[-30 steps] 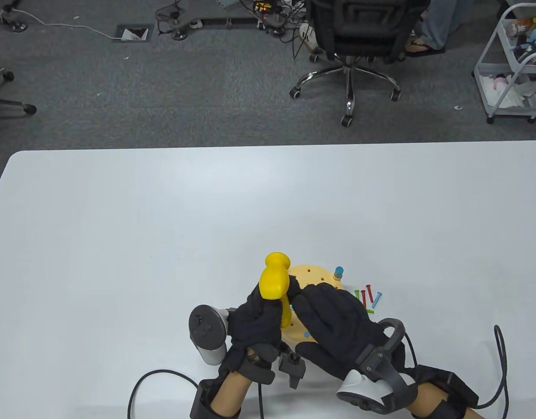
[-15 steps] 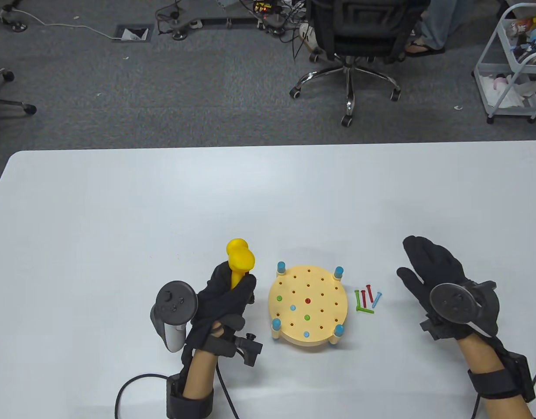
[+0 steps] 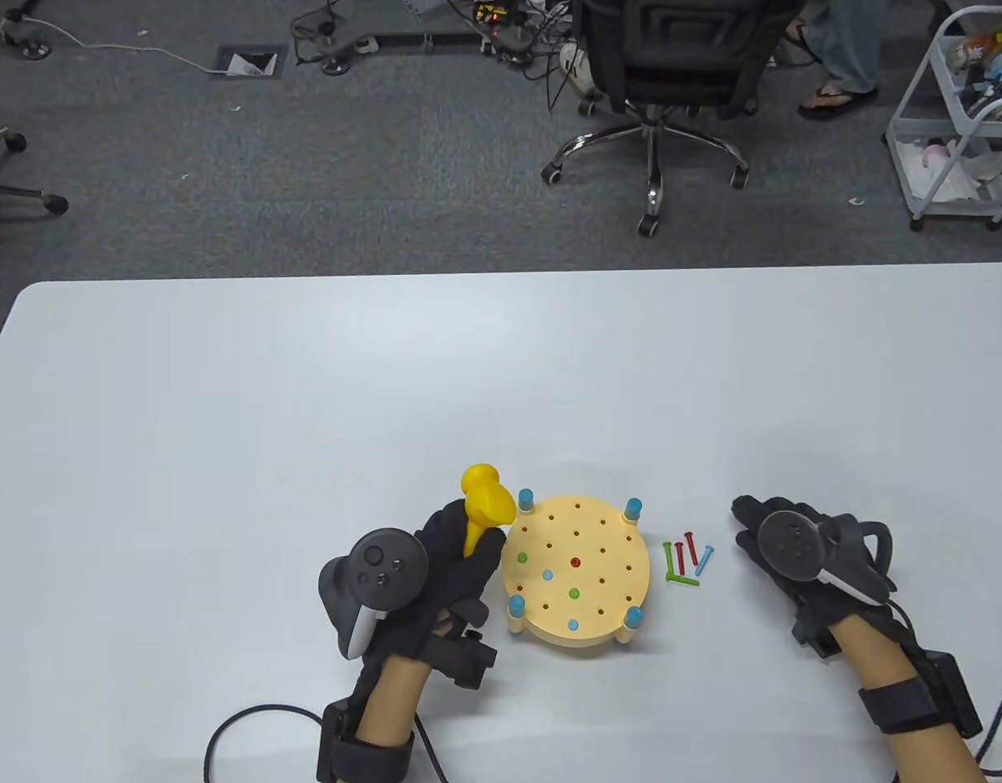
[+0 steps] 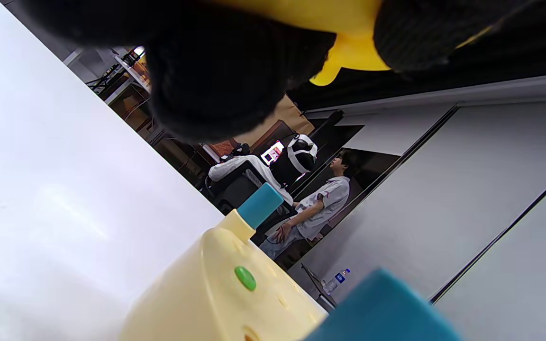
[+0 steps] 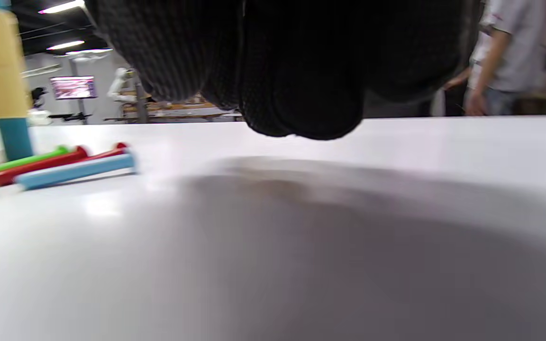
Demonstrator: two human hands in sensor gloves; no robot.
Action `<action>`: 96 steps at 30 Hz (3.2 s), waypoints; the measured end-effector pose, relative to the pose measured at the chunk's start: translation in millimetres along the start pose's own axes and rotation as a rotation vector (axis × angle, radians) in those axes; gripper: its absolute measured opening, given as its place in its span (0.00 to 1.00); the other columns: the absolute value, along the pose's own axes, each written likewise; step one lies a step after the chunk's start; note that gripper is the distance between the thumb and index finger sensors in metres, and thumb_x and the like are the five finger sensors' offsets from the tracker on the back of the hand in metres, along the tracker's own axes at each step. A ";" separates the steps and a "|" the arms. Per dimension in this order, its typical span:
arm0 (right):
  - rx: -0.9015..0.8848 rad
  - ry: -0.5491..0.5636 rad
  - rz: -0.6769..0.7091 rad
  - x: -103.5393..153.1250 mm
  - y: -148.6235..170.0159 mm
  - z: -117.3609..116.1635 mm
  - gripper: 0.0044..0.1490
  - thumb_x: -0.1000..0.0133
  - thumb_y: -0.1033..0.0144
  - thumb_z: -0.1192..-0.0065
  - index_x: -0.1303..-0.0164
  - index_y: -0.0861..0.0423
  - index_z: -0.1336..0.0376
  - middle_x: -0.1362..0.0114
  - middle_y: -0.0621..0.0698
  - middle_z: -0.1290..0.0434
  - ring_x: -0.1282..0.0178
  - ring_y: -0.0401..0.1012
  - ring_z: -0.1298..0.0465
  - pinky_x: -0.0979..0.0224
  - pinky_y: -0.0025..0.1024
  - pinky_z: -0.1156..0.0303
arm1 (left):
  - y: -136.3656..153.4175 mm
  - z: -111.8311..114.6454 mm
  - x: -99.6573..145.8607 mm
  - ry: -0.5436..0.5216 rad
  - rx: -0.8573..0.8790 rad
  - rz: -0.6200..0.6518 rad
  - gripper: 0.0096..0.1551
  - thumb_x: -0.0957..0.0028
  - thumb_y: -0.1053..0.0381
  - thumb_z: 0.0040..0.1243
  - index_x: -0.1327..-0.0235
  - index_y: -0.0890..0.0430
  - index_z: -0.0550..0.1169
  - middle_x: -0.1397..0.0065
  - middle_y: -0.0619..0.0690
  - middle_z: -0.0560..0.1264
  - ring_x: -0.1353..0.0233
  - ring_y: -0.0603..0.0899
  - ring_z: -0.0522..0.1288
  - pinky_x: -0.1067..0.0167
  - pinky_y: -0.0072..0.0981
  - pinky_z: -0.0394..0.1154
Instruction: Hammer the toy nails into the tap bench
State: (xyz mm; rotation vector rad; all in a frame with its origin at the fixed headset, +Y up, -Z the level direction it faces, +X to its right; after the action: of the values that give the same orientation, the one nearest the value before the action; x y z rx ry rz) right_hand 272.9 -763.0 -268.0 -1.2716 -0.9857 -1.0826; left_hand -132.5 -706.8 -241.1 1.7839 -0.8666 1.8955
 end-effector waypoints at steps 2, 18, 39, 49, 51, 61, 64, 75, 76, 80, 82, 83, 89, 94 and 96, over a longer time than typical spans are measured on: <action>0.035 -0.005 0.065 1.6 -15.8 -0.2 0.31 0.49 0.56 0.37 0.33 0.43 0.34 0.33 0.53 0.25 0.45 0.43 0.21 0.42 0.39 0.23 | 0.0 0.3 0.0 0.008 -0.019 -0.001 0.31 0.53 0.36 0.57 0.40 0.51 0.74 0.50 0.59 0.81 0.62 0.54 0.83 0.67 0.42 0.77; 0.242 -0.064 0.171 9.4 -41.3 -8.9 0.27 0.49 0.56 0.36 0.38 0.43 0.31 0.30 0.54 0.28 0.41 0.45 0.23 0.39 0.41 0.25 | 1.2 0.8 -1.0 0.041 -0.018 -0.016 0.32 0.52 0.36 0.57 0.40 0.51 0.74 0.50 0.59 0.80 0.62 0.54 0.83 0.67 0.42 0.77; 0.254 0.014 0.109 7.0 -33.8 8.9 0.25 0.52 0.54 0.49 0.48 0.49 0.34 0.45 0.53 0.21 0.54 0.39 0.16 0.49 0.37 0.19 | -4.6 -3.6 0.5 0.198 -0.110 -0.031 0.32 0.51 0.40 0.57 0.37 0.54 0.71 0.37 0.65 0.73 0.50 0.60 0.83 0.58 0.48 0.79; -0.048 -0.004 0.305 8.9 -108.5 96.5 0.24 0.52 0.57 0.38 0.46 0.49 0.32 0.46 0.53 0.21 0.58 0.40 0.17 0.47 0.37 0.19 | -23.6 -4.4 5.7 0.183 -0.274 0.076 0.33 0.53 0.36 0.56 0.36 0.47 0.72 0.46 0.59 0.80 0.57 0.57 0.83 0.62 0.44 0.77; 0.053 -0.046 0.372 1.9 -135.2 99.4 0.24 0.52 0.56 0.38 0.46 0.49 0.30 0.47 0.53 0.20 0.58 0.39 0.18 0.47 0.37 0.19 | -24.8 0.3 4.8 0.201 -0.286 0.093 0.33 0.53 0.36 0.55 0.37 0.49 0.72 0.50 0.58 0.82 0.61 0.56 0.84 0.66 0.42 0.77; 0.338 -0.218 0.501 -20.1 -198.1 83.0 0.24 0.52 0.57 0.37 0.46 0.51 0.29 0.48 0.54 0.20 0.58 0.39 0.17 0.47 0.37 0.19 | -18.1 -2.2 2.5 0.234 -0.279 0.076 0.32 0.53 0.34 0.55 0.42 0.52 0.76 0.58 0.55 0.85 0.70 0.53 0.84 0.75 0.38 0.77; 0.383 -0.232 0.505 -21.6 -202.2 79.0 0.25 0.52 0.57 0.37 0.47 0.51 0.29 0.48 0.54 0.20 0.59 0.39 0.17 0.47 0.37 0.19 | -18.1 -3.3 2.7 0.234 -0.278 0.076 0.32 0.53 0.34 0.55 0.43 0.52 0.76 0.59 0.54 0.85 0.71 0.53 0.84 0.76 0.37 0.77; 0.420 -0.228 0.498 -24.1 -215.7 72.7 0.25 0.54 0.55 0.35 0.50 0.52 0.26 0.53 0.53 0.18 0.63 0.37 0.16 0.51 0.35 0.17 | -14.6 -2.0 1.7 0.256 -0.281 0.063 0.32 0.53 0.34 0.56 0.43 0.52 0.77 0.59 0.55 0.85 0.71 0.53 0.84 0.76 0.37 0.77; 0.412 -0.232 0.488 -25.1 -214.5 72.1 0.25 0.54 0.55 0.35 0.50 0.51 0.26 0.52 0.53 0.18 0.63 0.37 0.16 0.51 0.34 0.17 | -14.6 -2.1 1.7 0.257 -0.280 0.061 0.32 0.53 0.34 0.56 0.43 0.52 0.77 0.59 0.55 0.85 0.71 0.53 0.84 0.76 0.37 0.77; 0.311 -0.270 0.418 -26.6 -201.2 74.8 0.32 0.55 0.48 0.39 0.43 0.50 0.29 0.49 0.52 0.19 0.60 0.38 0.17 0.49 0.35 0.19 | -15.2 -0.9 1.8 0.279 -0.273 0.063 0.33 0.53 0.34 0.56 0.42 0.52 0.76 0.59 0.55 0.85 0.71 0.53 0.84 0.76 0.37 0.77; 0.226 -0.213 0.370 -26.5 -188.7 88.0 0.40 0.55 0.43 0.44 0.35 0.51 0.33 0.45 0.53 0.21 0.56 0.40 0.17 0.46 0.37 0.20 | -16.4 -0.2 2.0 0.283 -0.266 0.071 0.33 0.53 0.34 0.56 0.41 0.53 0.75 0.58 0.55 0.85 0.71 0.54 0.84 0.76 0.37 0.77; 0.180 -0.151 0.332 -26.3 -181.2 95.1 0.39 0.54 0.43 0.44 0.35 0.51 0.33 0.44 0.53 0.21 0.56 0.40 0.18 0.46 0.37 0.20 | -17.0 -0.2 2.3 0.286 -0.262 0.071 0.34 0.53 0.34 0.56 0.40 0.54 0.74 0.57 0.55 0.85 0.70 0.53 0.84 0.75 0.37 0.78; -0.110 0.180 0.020 -25.2 -103.0 96.9 0.45 0.54 0.44 0.42 0.28 0.54 0.39 0.33 0.58 0.27 0.45 0.45 0.20 0.42 0.40 0.23 | -30.6 -0.6 6.9 0.253 -0.265 0.141 0.38 0.52 0.37 0.59 0.35 0.57 0.66 0.48 0.57 0.82 0.68 0.53 0.86 0.76 0.38 0.80; -0.376 0.036 0.060 -34.8 -77.9 40.9 0.49 0.54 0.44 0.41 0.24 0.55 0.43 0.29 0.60 0.31 0.41 0.46 0.22 0.42 0.39 0.24 | -48.5 8.6 14.8 0.240 -0.304 0.222 0.36 0.52 0.37 0.58 0.37 0.56 0.72 0.50 0.58 0.84 0.63 0.55 0.87 0.71 0.40 0.81; -0.482 0.031 0.047 -39.2 -74.8 22.2 0.47 0.53 0.45 0.41 0.25 0.55 0.42 0.30 0.59 0.30 0.43 0.46 0.22 0.43 0.39 0.24 | -56.4 13.8 17.9 0.241 -0.327 0.258 0.35 0.52 0.36 0.57 0.38 0.56 0.74 0.52 0.59 0.85 0.64 0.56 0.88 0.73 0.39 0.81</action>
State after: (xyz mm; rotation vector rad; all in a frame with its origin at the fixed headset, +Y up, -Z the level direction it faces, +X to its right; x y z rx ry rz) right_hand 191.7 -737.6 -287.8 -1.6478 -0.6853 -1.3482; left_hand -86.8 -677.1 -214.1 1.2730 -1.2784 1.9345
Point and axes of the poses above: the tracker on the back of each hand, its own y axis roughly to the little-finger side, its own x axis roughly from the fingertips to the wrist, z = x × y, the point moved 1 cm from there along -x, roughly from the wrist to the fingertips
